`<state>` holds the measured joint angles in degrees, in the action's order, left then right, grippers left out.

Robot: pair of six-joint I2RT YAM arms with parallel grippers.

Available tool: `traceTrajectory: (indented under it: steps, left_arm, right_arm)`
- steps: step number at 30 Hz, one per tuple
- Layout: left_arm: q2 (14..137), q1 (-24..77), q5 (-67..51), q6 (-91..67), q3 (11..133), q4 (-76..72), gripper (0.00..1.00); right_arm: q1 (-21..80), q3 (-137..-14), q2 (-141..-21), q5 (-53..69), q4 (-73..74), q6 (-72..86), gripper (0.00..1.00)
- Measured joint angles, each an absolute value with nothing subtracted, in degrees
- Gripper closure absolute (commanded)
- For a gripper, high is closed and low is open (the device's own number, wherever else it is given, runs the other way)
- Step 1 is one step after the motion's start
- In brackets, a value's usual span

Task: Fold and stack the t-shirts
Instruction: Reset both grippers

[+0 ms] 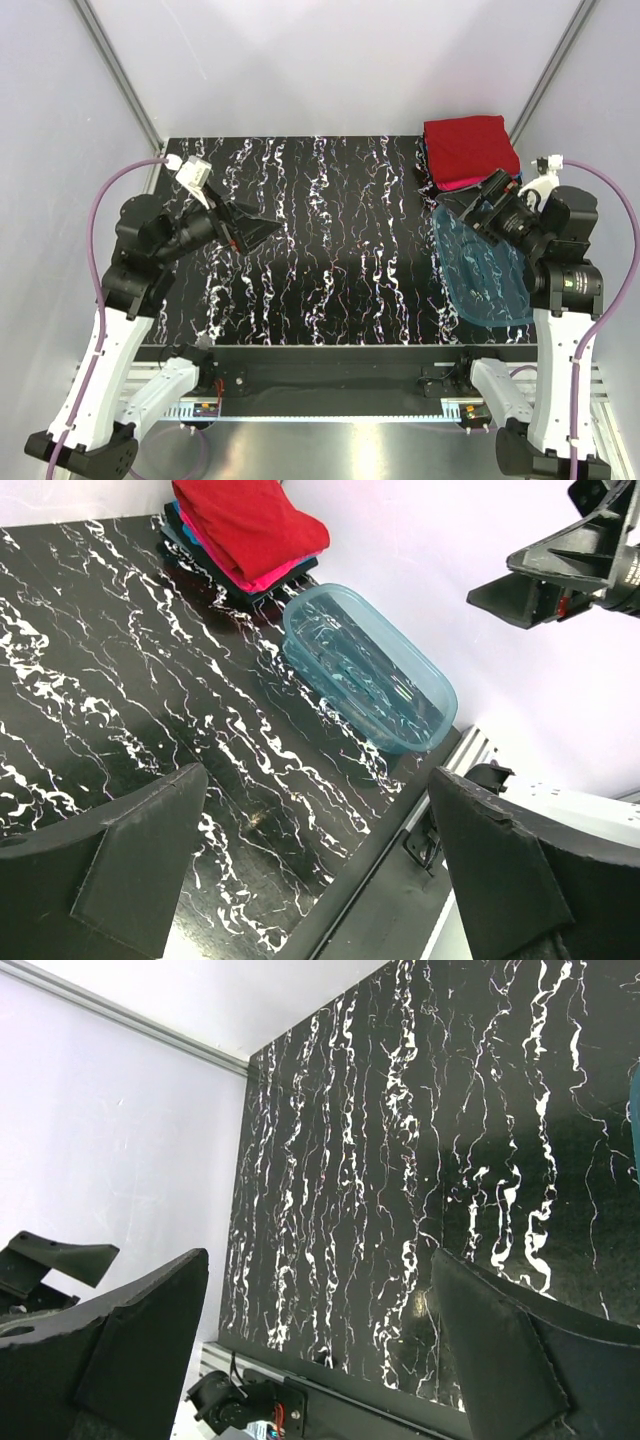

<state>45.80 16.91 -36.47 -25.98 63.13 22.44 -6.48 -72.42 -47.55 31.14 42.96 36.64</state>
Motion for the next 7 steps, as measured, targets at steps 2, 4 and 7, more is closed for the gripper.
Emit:
traceTrajectory:
  steps: [2, 4, 7]
  left_arm:
    - [45.8, 16.9, -36.4, -26.0, 63.1, 22.4, 0.01]
    - [45.8, 16.9, -36.4, -26.0, 63.1, 22.4, 0.01]
    - [46.0, 16.9, -36.2, -26.0, 63.1, 22.6, 0.01]
  right_arm:
    - [-6.5, -72.4, -47.7, 31.1, 42.7, 36.9, 0.00]
    - [-6.5, -72.4, -47.9, 31.1, 42.7, 37.1, 0.00]
    - [-6.5, -72.4, -48.0, 31.2, 42.7, 37.2, 0.00]
